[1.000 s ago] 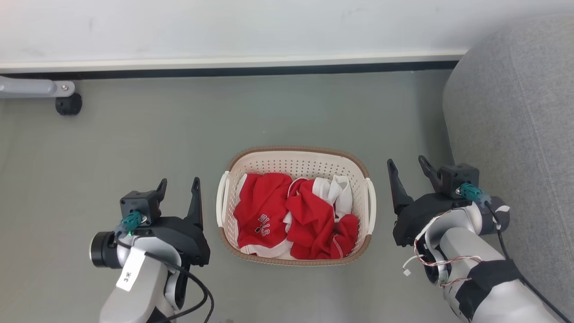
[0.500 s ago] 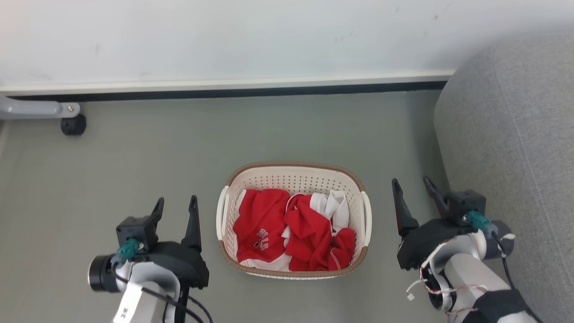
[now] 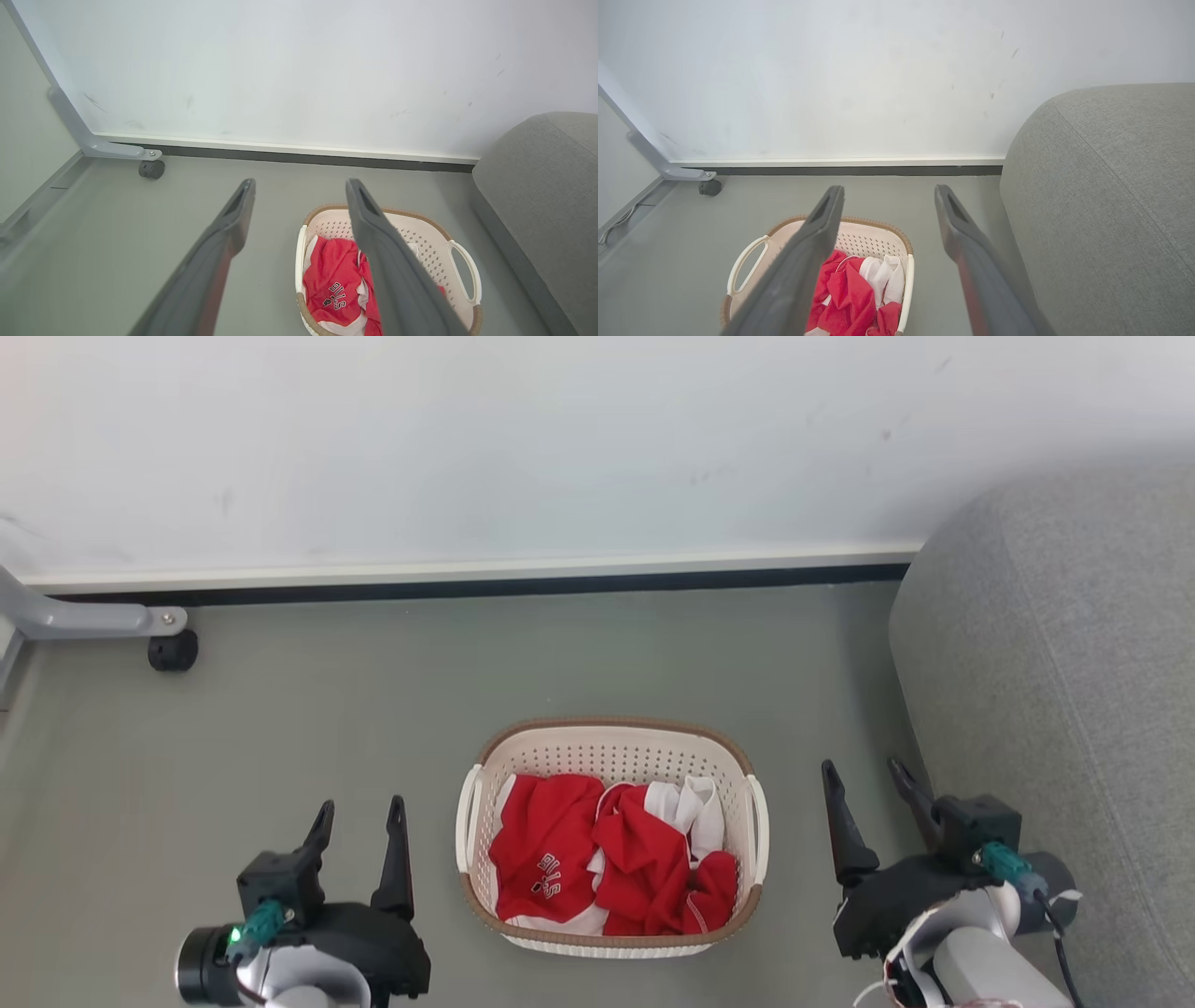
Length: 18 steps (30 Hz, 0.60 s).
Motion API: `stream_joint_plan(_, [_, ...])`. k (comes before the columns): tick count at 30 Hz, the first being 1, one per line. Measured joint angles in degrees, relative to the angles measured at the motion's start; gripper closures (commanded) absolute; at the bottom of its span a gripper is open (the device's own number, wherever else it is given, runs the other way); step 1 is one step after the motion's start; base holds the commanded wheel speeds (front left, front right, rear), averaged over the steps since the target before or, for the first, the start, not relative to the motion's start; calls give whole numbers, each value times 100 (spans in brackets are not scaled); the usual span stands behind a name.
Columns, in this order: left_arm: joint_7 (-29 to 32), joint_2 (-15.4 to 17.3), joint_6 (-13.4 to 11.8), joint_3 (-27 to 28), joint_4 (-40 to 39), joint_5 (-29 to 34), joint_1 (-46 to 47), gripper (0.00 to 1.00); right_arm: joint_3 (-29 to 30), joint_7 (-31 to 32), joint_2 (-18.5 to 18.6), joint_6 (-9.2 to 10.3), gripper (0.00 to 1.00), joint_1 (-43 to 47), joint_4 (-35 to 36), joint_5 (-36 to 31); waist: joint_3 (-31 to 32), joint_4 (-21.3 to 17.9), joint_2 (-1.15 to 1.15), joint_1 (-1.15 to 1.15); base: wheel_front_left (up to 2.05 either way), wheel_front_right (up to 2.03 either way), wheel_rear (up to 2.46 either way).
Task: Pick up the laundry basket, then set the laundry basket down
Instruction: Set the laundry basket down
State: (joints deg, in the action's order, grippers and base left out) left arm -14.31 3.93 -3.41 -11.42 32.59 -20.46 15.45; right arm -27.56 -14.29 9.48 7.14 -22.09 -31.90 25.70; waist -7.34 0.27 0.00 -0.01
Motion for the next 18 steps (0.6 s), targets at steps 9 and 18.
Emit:
stream_joint_plan(9, [0, 30, -64, 152, -477, 103, -434, 0, 420, 0, -42, 0, 0, 418, 421, -382, 163, -5, 1, 0, 0, 0, 0])
stream_joint_plan(18, [0, 77, -115, 255, -983, 301, -670, 0, 825, 0, -66, 1, 0, 701, 888, -762, 201, 11, 1, 1, 0, 0, 0])
